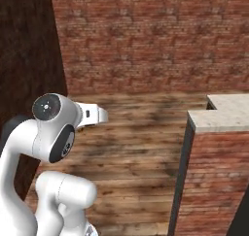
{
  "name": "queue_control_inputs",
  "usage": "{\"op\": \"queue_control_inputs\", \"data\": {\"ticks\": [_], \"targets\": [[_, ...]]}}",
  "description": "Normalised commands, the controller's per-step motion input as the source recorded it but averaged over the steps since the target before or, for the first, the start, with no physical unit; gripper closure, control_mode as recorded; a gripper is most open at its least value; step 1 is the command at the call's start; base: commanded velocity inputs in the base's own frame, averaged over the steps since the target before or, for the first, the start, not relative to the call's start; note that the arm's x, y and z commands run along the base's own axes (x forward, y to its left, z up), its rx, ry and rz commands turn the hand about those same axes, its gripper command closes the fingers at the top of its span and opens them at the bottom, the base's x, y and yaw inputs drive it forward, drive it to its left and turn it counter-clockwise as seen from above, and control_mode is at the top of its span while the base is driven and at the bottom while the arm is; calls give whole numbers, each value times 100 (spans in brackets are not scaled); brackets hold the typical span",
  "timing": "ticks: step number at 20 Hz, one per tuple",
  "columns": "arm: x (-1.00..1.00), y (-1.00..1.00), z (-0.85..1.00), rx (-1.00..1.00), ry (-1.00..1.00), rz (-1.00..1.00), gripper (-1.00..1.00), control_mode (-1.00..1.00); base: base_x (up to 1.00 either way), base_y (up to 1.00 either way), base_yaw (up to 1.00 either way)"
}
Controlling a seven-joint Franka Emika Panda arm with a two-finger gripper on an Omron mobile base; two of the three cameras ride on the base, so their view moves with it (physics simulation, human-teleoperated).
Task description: Take the cheese, chicken drumstick, and bell pepper from the fridge and place them on the plate on the dining counter to create an appetizer plate.
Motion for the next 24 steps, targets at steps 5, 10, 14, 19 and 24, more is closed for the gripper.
{"op": "queue_control_inputs", "data": {"ticks": [5,10,14,19,24], "targets": [[0,0,0,0,0,0,100,100,100,41,-47],[0,0,0,0,0,0,100,100,100,50,-47],[0,0,0,0,0,0,100,100,100,67,-45],[0,0,0,0,0,0,100,100,100,69,-43],[0,0,0,0,0,0,100,100,100,62,-44]]}}
